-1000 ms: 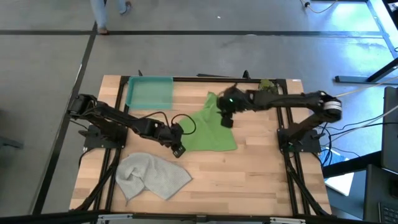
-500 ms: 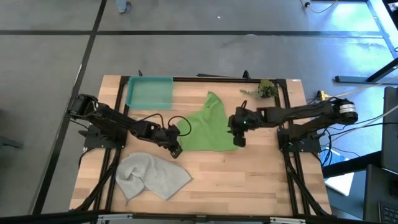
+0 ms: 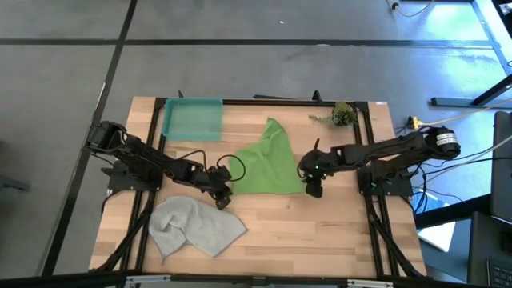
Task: Roll microfiber towels into tight, uniform cylinder then place into a basket
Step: Roll the green towel
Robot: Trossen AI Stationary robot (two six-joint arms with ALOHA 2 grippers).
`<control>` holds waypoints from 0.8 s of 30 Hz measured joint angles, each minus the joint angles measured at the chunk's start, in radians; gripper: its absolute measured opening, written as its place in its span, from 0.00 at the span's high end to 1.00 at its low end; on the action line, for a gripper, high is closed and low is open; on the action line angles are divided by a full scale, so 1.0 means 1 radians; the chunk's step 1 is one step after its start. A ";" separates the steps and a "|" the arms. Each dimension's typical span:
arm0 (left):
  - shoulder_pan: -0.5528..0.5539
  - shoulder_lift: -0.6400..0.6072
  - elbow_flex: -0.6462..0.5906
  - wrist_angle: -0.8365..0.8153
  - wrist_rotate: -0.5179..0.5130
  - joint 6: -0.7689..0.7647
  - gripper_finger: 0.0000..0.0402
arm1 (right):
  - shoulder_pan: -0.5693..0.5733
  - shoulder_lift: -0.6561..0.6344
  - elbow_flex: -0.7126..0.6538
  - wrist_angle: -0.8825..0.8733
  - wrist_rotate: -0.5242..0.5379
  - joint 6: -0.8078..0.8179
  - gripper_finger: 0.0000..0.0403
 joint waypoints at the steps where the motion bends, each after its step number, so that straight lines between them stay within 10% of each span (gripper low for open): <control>1: -0.001 0.000 0.000 -0.001 -0.014 0.000 0.80 | 0.006 0.000 -0.015 0.000 -0.003 0.012 0.66; 24: -0.002 0.000 0.000 -0.003 -0.048 -0.001 0.80 | 0.110 0.000 -0.185 0.306 0.042 -0.005 0.66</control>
